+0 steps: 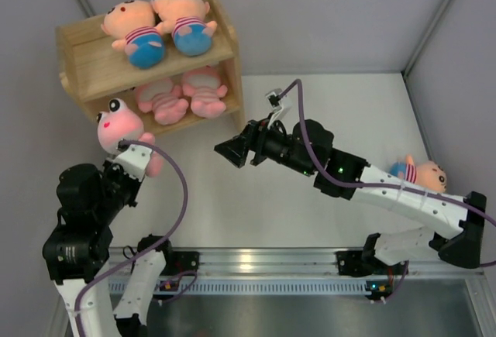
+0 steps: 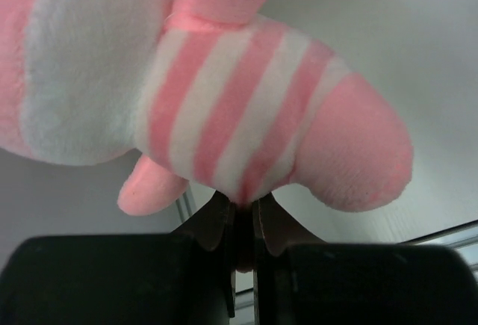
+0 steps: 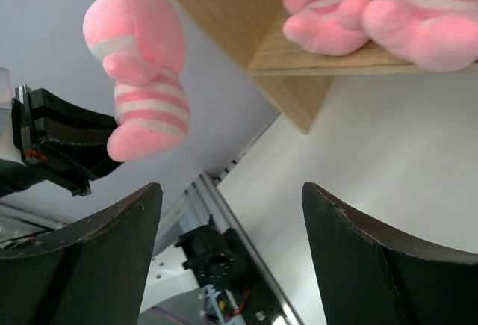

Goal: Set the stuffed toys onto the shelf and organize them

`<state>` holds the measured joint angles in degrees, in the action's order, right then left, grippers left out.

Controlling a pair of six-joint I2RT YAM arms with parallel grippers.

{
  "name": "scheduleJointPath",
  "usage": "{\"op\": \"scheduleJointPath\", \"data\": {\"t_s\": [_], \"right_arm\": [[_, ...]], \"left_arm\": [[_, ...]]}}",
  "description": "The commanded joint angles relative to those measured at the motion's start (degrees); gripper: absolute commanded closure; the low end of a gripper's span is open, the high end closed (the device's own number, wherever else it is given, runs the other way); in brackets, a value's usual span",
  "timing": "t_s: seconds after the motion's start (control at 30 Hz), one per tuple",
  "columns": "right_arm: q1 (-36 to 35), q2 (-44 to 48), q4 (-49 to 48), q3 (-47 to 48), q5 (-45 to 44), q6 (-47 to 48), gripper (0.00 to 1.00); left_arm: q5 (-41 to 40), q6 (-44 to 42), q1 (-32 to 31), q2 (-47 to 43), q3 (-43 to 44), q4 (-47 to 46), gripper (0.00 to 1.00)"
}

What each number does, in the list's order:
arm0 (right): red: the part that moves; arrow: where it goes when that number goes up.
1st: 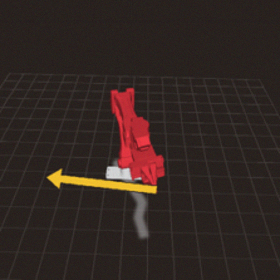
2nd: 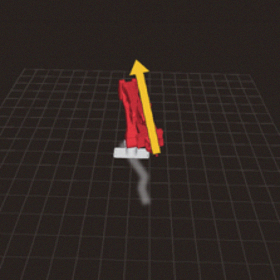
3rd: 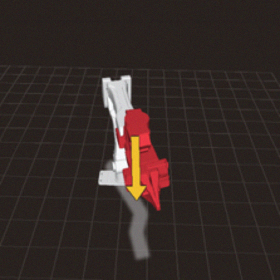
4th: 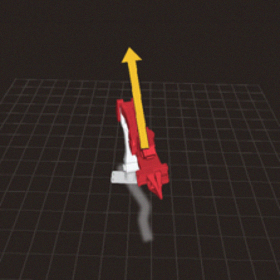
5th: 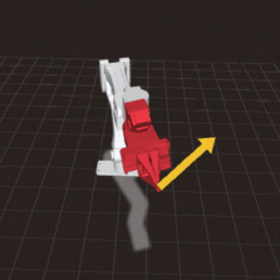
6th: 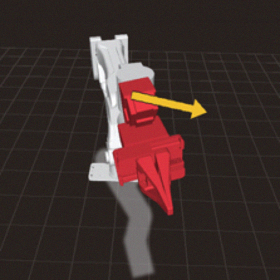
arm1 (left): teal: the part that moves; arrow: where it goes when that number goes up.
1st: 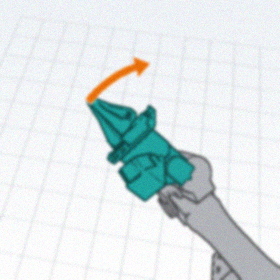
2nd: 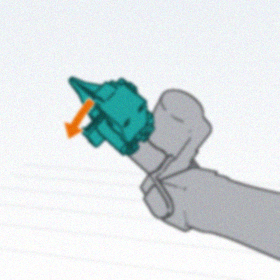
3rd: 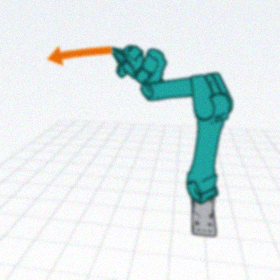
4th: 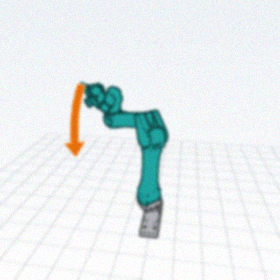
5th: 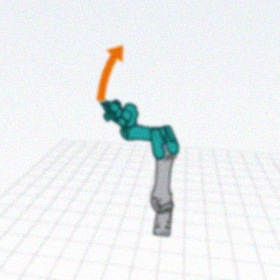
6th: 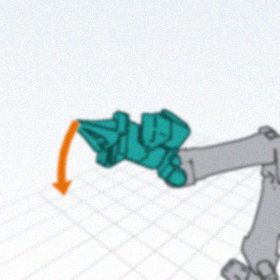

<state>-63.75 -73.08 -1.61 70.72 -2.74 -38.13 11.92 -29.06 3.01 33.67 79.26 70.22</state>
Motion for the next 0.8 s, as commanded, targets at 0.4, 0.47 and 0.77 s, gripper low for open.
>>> {"op": "scheduleJointPath", "data": {"t_s": [0.4,0.47,0.77], "right_arm": [[2.83,6.71,6.35,-3.13,-0.86,14.57,0.23],[3.19,7.6,6.35,-4.27,-0.77,15.19,0.22],[6.17,10.67,6.79,-6.47,0.9,17.3,0.22]], "left_arm": [[-15.08,-10.76,-0.02,16.42,2.47,-3.58,1.0],[-16.75,-10.49,-0.02,18.18,3.17,-4.38,1.0],[-20.18,-7.69,-0.02,23.8,2.65,-10.36,1.0]]}}
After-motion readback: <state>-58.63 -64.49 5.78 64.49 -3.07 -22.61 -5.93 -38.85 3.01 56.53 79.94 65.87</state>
